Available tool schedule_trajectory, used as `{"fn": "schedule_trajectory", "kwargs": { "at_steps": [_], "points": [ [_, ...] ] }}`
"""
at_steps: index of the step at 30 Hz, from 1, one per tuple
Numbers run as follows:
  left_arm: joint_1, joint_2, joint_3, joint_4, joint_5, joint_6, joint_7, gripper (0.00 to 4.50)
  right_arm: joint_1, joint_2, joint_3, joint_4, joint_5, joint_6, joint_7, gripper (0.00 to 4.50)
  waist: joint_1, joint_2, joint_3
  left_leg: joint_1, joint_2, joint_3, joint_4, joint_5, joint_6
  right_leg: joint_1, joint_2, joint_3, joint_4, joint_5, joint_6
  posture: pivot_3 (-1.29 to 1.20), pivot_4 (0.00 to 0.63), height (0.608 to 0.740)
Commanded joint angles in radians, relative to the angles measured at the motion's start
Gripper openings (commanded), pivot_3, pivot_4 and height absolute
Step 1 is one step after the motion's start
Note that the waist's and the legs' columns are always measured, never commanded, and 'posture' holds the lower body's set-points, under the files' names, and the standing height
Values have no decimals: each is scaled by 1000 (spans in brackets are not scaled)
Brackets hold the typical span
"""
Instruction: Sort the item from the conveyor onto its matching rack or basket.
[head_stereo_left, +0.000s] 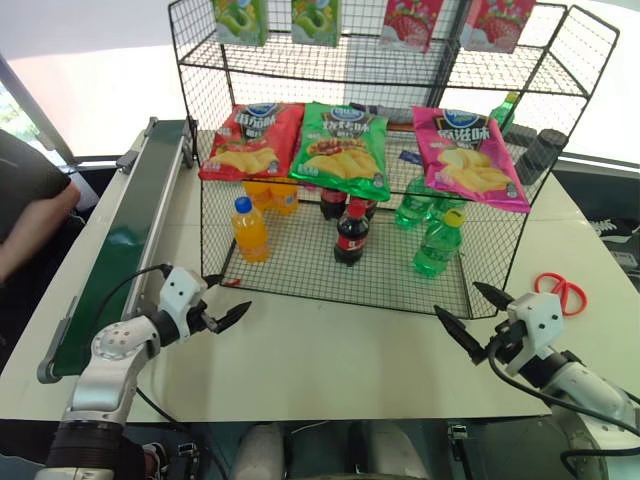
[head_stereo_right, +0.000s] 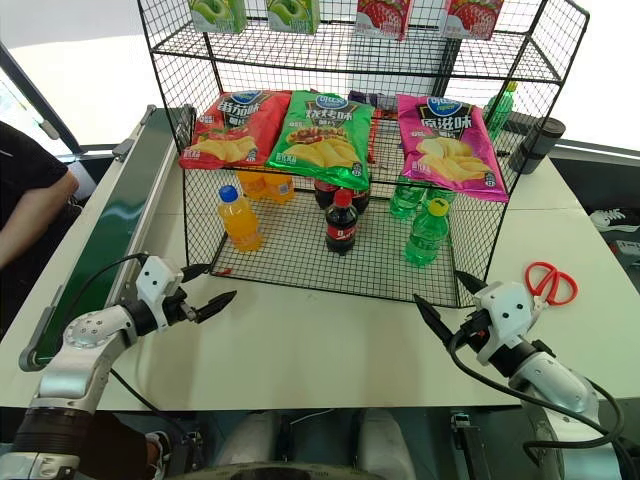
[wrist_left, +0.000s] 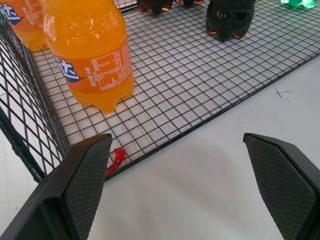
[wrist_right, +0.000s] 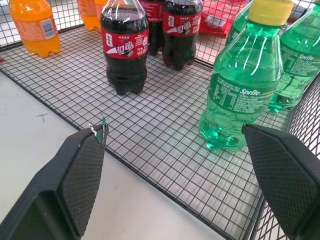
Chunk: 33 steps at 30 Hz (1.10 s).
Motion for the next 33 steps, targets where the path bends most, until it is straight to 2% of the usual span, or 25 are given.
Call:
{"fn": "schedule_trajectory", "kwargs": {
  "at_steps": [1,33],
  "points": [
    [-13,0,0,-17,4,-9,7,4500,-18,1,-7,5,1,-24,-1,4451,0,0,0,0,0,0,0,0,0,0,0,0,0,0,0,0,150,740],
    [-12,-31,-9,-14,21,-22,40,4500,-79,0,14,75,-13,-52,17,4451,0,0,0,0,0,0,0,0,0,0,0,0,0,0,0,0,150,740]
  ]
}}
